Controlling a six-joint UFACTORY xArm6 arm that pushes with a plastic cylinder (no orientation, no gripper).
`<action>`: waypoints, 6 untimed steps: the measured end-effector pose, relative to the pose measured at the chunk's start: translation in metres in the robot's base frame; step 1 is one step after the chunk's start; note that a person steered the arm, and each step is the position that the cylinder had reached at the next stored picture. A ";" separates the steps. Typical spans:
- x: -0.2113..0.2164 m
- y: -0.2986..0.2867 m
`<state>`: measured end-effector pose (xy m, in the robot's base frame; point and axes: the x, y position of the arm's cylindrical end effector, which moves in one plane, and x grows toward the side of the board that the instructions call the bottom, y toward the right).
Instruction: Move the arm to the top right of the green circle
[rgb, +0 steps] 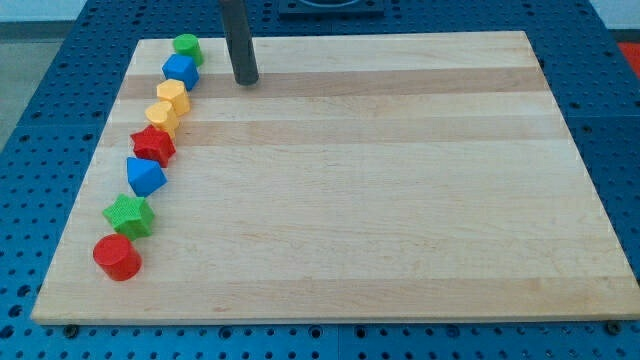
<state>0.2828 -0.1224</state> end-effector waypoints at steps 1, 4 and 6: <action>0.000 0.000; -0.090 0.001; -0.091 -0.016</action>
